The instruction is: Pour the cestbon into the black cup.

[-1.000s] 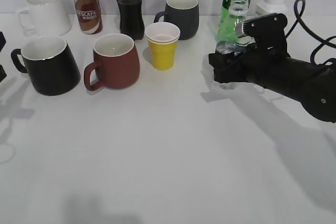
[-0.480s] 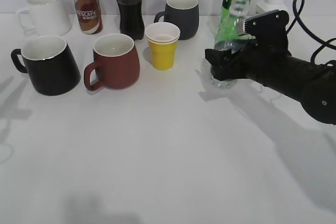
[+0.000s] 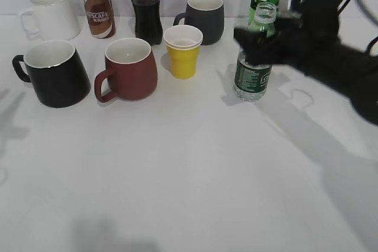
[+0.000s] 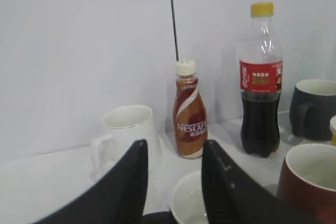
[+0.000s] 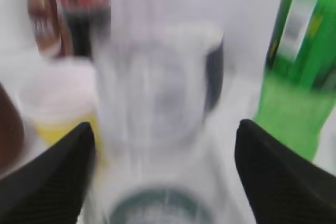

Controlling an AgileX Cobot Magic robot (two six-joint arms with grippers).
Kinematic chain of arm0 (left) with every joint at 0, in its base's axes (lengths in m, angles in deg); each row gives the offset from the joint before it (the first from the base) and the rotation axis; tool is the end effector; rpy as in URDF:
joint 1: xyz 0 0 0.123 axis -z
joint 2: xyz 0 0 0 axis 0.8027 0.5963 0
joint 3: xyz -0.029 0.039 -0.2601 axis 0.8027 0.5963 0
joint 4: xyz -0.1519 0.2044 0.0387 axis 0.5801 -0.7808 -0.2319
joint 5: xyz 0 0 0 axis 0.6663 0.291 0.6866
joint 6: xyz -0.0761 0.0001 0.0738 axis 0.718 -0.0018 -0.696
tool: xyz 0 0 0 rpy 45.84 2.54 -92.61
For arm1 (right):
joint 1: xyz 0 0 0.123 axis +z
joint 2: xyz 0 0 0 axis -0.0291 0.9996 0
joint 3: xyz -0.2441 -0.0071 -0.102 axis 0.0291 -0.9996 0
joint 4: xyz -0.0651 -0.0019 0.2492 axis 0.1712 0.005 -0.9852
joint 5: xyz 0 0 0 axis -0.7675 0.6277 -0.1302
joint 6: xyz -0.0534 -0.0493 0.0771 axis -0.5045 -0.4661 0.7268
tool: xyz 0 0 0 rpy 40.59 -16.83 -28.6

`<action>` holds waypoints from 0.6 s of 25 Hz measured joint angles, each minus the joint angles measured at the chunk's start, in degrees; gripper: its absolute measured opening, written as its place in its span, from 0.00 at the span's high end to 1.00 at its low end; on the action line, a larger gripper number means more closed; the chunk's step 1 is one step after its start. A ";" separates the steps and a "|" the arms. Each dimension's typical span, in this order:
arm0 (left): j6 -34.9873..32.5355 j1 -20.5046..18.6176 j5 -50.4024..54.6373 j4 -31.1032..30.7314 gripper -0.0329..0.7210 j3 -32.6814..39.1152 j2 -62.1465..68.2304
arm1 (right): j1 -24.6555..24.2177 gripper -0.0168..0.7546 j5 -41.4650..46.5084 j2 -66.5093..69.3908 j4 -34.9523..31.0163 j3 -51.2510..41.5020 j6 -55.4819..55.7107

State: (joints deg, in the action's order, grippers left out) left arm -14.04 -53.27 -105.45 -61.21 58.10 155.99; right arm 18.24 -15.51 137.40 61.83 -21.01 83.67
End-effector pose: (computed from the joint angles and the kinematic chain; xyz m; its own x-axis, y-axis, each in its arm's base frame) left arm 0.2311 -0.0236 0.2095 0.0535 0.0671 -0.9963 0.2166 0.9732 0.0772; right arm 0.3386 0.1416 0.1423 -0.1189 -0.0434 -0.9920 -0.4929 0.8699 0.0210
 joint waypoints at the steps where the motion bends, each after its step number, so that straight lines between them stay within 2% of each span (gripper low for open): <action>1: 0.48 0.00 1.47 0.00 0.60 0.00 -1.73 | 0.00 0.17 0.51 -1.94 -0.17 0.00 0.00; 5: 6.54 0.00 18.86 -1.40 0.60 -2.48 -10.23 | 0.00 0.16 8.92 -14.94 1.02 0.00 0.00; 10: 8.49 2.40 48.26 -3.17 0.56 -12.07 -26.37 | 0.06 0.16 27.66 -32.93 10.11 0.10 5.32; 12: 8.57 4.90 59.26 -1.41 0.46 -16.09 -31.90 | 0.06 0.16 35.98 -39.33 13.42 0.10 8.91; 15: 8.62 8.57 74.04 1.15 0.27 -20.07 -38.80 | 0.20 0.16 48.34 -49.23 14.24 0.10 11.48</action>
State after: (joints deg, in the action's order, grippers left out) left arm -5.42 -44.70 -31.41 -60.05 38.04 117.18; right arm 18.44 32.83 88.17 76.06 -20.91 95.16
